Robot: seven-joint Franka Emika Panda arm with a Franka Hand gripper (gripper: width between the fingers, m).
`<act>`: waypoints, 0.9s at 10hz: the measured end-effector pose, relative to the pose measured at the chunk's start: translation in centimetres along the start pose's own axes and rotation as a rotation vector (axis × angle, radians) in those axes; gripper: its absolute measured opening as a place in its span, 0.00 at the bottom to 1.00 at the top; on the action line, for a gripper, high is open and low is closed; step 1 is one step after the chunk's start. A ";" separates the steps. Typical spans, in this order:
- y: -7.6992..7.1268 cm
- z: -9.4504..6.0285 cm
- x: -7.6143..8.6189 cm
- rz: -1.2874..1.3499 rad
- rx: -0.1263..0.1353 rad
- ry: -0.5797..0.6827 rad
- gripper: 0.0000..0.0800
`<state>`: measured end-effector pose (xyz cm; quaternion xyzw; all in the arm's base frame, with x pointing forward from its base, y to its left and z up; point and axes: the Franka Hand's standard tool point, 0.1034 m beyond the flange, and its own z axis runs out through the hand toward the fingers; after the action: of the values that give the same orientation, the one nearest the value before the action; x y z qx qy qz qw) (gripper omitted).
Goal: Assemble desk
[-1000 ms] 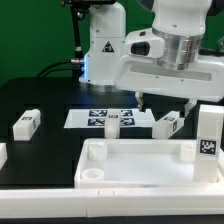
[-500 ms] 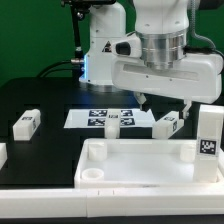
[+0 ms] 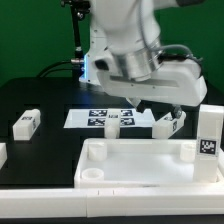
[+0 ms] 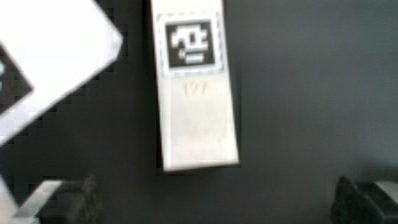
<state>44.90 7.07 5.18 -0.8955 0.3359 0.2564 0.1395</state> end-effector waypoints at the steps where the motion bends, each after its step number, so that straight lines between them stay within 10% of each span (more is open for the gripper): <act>1: -0.3 0.0 -0.4 0.006 -0.067 -0.047 0.81; 4: 0.6 0.3 0.1 0.022 -0.068 -0.171 0.81; 7: -0.5 2.9 0.1 0.134 0.048 -0.300 0.81; 9: -0.2 3.0 0.1 0.138 0.048 -0.302 0.81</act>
Offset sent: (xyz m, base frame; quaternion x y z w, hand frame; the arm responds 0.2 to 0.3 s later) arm 0.0000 0.0000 0.0000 0.0000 -0.1296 0.0000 0.9916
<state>44.08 8.43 2.65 -0.8180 0.3778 0.3890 0.1919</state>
